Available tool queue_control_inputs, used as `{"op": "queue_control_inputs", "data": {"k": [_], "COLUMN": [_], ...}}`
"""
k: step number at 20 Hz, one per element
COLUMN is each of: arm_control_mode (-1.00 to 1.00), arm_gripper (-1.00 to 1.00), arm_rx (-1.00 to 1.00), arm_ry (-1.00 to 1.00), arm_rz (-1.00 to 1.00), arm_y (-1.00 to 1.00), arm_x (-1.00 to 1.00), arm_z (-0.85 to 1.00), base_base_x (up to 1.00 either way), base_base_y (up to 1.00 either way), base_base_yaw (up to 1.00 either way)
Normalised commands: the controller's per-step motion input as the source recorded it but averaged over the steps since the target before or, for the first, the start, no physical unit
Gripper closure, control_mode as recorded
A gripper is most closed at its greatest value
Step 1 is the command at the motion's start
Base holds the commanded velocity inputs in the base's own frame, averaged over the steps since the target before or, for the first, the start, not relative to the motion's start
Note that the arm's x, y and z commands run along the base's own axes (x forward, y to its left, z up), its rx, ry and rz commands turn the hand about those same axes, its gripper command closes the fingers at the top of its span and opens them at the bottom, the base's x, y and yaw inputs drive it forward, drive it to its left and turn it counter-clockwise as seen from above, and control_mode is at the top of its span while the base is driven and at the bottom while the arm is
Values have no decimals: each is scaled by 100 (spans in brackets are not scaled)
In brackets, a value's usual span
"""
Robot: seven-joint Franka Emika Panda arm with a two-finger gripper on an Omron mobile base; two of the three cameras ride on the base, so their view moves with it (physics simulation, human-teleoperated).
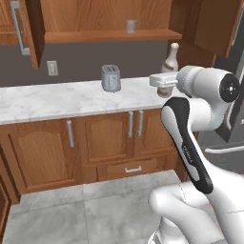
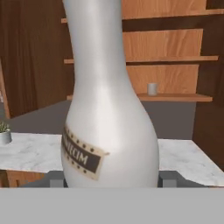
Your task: There is a bowl on the dining counter. Grab a lemon wedge from the fridge and place it in the bowl. Then get the liquor bottle and glass cup from the cabinet and place them next to the bowl.
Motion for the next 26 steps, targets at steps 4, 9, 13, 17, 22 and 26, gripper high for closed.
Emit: {"op": "queue_control_inputs", "data": {"k": [4,9,13,17,22,26], "arm_control_mode": [100,100,100,100,100,100], "arm_gripper": [100,100,100,100,100,100], "arm_rx": [0,0,0,0,0,0], "arm_ry": [0,0,0,0,0,0], "arm_rz": [0,0,0,0,0,0], "arm_y": [0,0,0,0,0,0], "arm_x": [0,0,0,0,0,0], "arm_z": [0,0,0,0,0,0], "base_base_x": [-98,-75,-65,-48,-40,-33], "base_base_y": [-5,0,0,0,0,-3], "base_base_yaw": [-53,-68,-74,-77,-77,-77]}}
